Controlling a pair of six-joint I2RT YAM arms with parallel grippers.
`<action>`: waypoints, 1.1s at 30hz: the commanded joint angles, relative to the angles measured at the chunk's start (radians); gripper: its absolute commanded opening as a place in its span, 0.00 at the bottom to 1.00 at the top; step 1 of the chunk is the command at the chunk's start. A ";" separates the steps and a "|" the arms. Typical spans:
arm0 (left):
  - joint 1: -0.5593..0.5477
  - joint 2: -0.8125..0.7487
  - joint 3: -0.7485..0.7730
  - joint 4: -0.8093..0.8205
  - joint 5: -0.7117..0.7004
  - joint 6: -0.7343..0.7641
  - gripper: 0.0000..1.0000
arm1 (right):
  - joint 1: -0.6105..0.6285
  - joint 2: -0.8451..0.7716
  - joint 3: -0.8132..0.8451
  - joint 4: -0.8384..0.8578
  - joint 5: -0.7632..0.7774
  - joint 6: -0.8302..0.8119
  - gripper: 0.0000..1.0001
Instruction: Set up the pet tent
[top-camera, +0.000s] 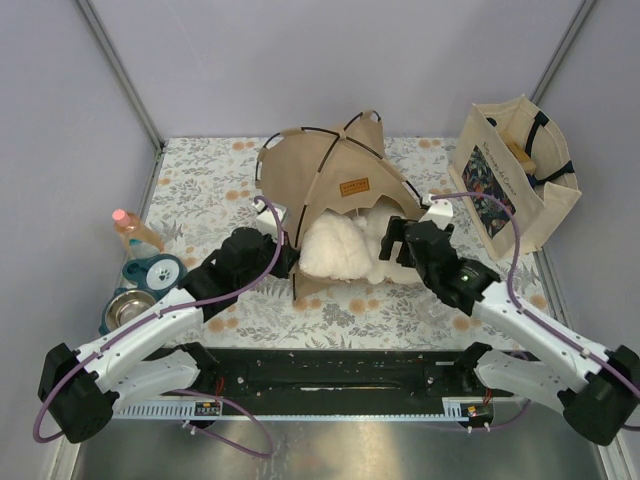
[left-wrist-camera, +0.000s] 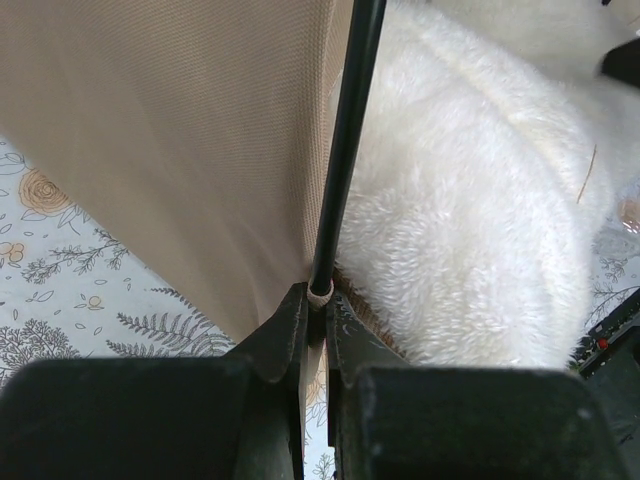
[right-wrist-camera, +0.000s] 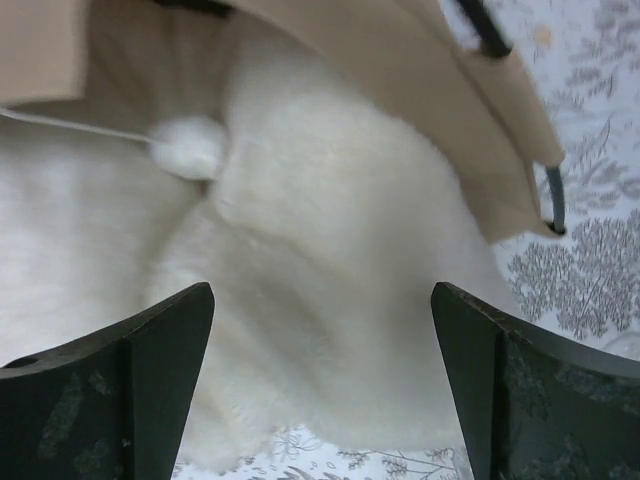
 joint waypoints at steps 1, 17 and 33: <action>-0.003 -0.011 -0.007 0.025 -0.041 -0.046 0.00 | -0.013 0.136 -0.035 0.005 0.033 0.122 1.00; -0.003 0.054 0.041 0.013 0.038 -0.016 0.00 | -0.008 0.241 -0.053 0.754 -0.327 -0.192 0.00; -0.003 0.070 0.058 0.001 0.025 -0.042 0.00 | -0.013 0.297 -0.086 0.772 -0.117 -0.113 0.73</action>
